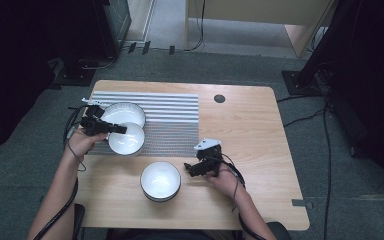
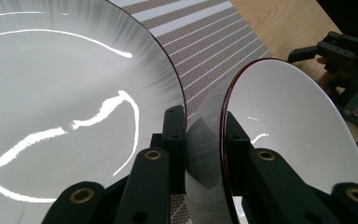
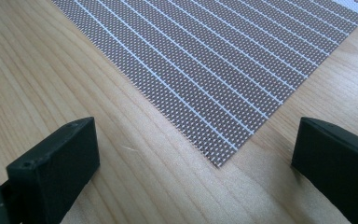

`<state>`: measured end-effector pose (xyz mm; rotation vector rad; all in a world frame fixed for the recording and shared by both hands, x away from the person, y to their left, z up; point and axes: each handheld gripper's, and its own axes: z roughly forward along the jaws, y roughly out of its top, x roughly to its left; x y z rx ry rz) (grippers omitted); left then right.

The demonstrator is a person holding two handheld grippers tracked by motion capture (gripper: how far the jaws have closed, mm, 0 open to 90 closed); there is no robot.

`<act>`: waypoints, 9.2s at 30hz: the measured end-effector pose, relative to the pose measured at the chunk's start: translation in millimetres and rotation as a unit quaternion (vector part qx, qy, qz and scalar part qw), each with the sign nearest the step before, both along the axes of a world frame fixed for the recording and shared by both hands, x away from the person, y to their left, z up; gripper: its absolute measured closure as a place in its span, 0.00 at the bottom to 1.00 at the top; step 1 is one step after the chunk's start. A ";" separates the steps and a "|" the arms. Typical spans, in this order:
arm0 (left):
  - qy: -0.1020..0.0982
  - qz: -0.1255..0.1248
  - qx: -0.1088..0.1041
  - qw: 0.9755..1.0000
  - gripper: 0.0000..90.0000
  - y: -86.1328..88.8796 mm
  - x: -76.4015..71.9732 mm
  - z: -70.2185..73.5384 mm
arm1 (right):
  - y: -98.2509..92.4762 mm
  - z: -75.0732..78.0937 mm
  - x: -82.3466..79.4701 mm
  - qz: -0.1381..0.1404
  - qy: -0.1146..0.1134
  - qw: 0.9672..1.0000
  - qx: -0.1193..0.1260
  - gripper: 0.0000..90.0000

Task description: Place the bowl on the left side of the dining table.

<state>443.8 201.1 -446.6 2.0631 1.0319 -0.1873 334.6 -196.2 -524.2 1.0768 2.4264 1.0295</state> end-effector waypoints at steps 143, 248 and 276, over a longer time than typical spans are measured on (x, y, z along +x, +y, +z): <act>0.014 0.129 -0.003 0.992 0.55 39.6 64.3 -28.0 | 1.5 0.0 0.1 -0.008 0.000 1.000 0.001 0.00; 0.007 -0.020 0.026 0.999 0.36 -63.5 -2.8 28.0 | 4.5 0.0 8.8 0.012 0.000 1.000 0.000 0.00; -0.020 -0.066 0.043 0.997 0.36 -97.6 -13.6 4.0 | 4.5 0.0 8.8 0.011 0.000 1.000 0.000 0.00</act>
